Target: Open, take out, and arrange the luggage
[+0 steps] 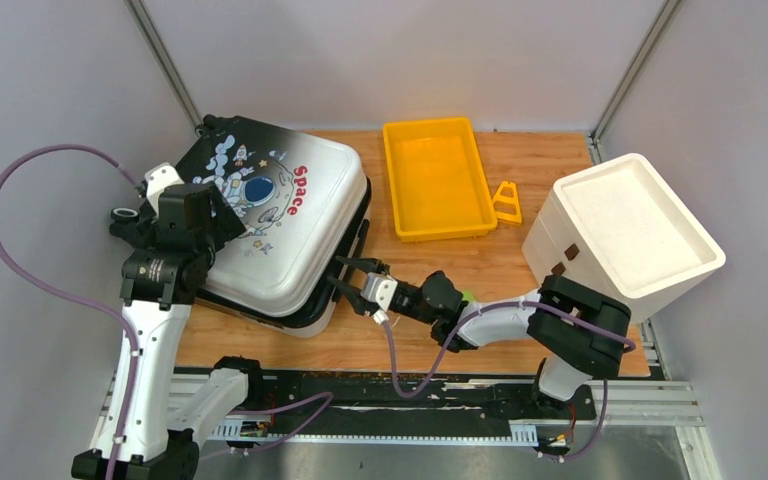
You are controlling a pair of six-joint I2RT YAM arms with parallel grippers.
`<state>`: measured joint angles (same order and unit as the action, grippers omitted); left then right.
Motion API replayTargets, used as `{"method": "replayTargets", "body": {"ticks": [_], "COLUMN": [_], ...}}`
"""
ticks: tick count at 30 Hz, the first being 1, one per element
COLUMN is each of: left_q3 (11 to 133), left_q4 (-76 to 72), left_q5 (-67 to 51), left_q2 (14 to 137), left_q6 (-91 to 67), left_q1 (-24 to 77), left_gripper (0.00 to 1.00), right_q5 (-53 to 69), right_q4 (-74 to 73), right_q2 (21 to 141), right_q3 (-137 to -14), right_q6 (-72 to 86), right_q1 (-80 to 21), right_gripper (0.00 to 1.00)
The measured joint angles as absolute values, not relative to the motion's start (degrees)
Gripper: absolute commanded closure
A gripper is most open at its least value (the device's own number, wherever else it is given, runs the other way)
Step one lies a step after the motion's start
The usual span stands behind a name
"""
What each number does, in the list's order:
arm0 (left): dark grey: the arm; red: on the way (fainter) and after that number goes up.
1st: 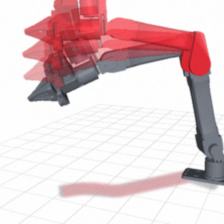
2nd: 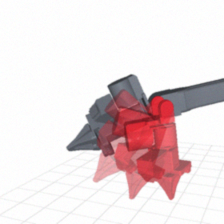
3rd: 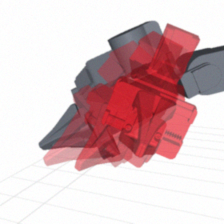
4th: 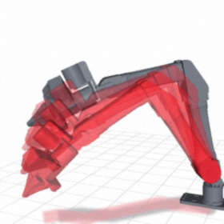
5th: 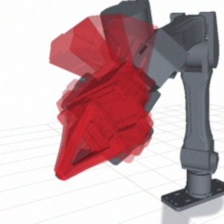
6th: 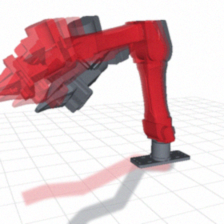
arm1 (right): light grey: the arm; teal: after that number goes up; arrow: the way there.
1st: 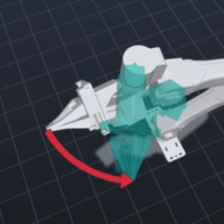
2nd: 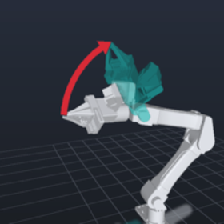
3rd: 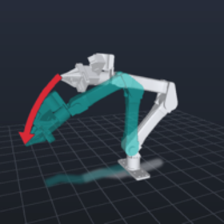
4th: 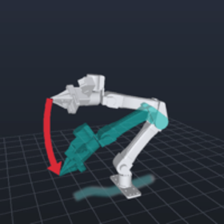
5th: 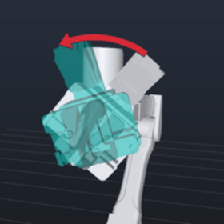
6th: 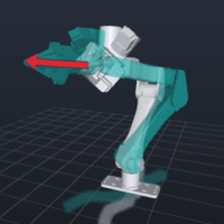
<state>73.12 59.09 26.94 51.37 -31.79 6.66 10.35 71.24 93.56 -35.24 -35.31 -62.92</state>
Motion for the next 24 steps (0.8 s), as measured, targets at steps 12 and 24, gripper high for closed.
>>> {"method": "replayTargets", "body": {"ticks": [12,24], "left_q3": [73.12,73.10], "left_q4": [64.95,78.06], "left_q5": [37.01,45.04], "left_q2": [52.58,52.60], "left_q6": [-40.32,-58.52], "left_q1": [6.57,2.20], "left_gripper": [0.01,0.10], "right_q5": [-9.43,-3.81], "right_q4": [31.27,34.89], "right_q2": [89.60,90.06], "right_q3": [-52.77,-44.64], "right_q6": [21.52,2.22], "right_q1": [-65.87,-67.51], "right_gripper": [0.62,0.52]}}
